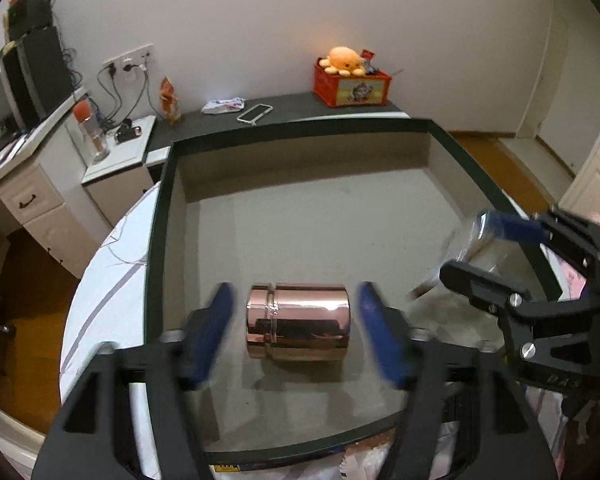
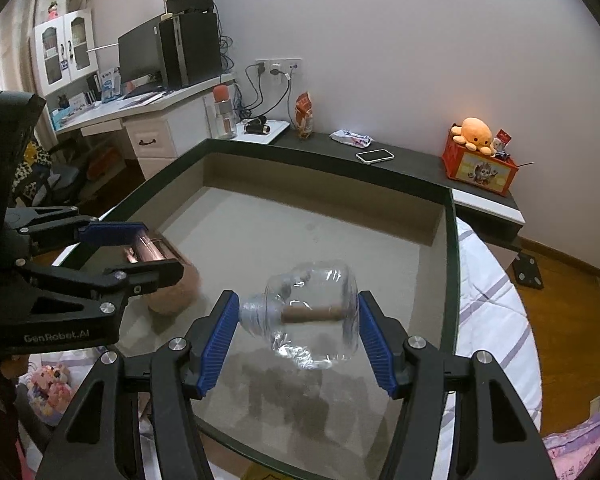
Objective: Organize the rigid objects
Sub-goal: 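Carry both items over the box and release them inside, then reach the right gripper to the white toy figure with silver ball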
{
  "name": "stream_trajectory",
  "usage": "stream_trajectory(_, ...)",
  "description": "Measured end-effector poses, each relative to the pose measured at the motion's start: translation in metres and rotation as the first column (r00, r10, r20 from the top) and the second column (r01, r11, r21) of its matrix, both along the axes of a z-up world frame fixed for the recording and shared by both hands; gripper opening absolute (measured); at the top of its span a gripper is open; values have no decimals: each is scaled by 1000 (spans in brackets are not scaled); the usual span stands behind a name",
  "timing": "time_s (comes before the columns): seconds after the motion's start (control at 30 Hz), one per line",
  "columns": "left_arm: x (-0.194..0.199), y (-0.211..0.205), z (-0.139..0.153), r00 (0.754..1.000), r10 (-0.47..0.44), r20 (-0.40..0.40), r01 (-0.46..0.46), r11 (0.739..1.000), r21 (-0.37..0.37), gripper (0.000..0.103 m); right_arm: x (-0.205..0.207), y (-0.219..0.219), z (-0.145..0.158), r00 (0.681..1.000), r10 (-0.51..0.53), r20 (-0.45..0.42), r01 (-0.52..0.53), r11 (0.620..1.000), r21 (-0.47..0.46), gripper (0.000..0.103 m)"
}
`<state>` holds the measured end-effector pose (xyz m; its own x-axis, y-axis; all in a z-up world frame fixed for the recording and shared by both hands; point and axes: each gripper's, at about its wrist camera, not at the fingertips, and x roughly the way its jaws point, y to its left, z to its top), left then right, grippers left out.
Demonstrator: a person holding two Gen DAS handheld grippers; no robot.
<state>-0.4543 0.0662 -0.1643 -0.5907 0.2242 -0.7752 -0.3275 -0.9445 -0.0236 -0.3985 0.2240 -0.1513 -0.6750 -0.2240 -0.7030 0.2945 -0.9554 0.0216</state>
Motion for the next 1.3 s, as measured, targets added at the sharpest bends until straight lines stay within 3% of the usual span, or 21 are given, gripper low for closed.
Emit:
stream_trajectory(0.03, 2, -2, 2, 1000, 13, -11, -13, 1000, 5, 91, 0, 0, 0, 1000, -1, 1, 1, 1000, -4, 64)
stream_trajectory(0.1, 8, -5, 7, 999, 22, -32, -22, 1000, 5, 94, 3, 1, 2, 1000, -11, -6, 11, 1000, -3, 80)
stream_trajectory(0.13, 13, -7, 10, 999, 26, -37, -26, 1000, 4, 97, 5, 1, 4, 1000, -16, -13, 16, 1000, -5, 81)
stream_trajectory(0.3, 41, -22, 25, 996, 52, -76, -51, 998, 22, 102, 24, 6, 23, 997, -41, -59, 39, 999, -26, 81)
stream_trajectory(0.77, 156, -71, 51, 980, 105, -168, -93, 992, 83, 103, 130, 13, 56, 986, -94, -138, 83, 993, -81, 81)
stream_trajectory(0.97, 196, -87, 43, 981, 120, -155, -107, 991, 84, 103, 165, 12, 54, 984, -105, -144, 93, 991, -92, 81)
stream_trajectory(1.3, 227, -88, 26, 989, 106, -103, -99, 992, 73, 103, 201, -2, 31, 993, -82, -84, 77, 995, -69, 81)
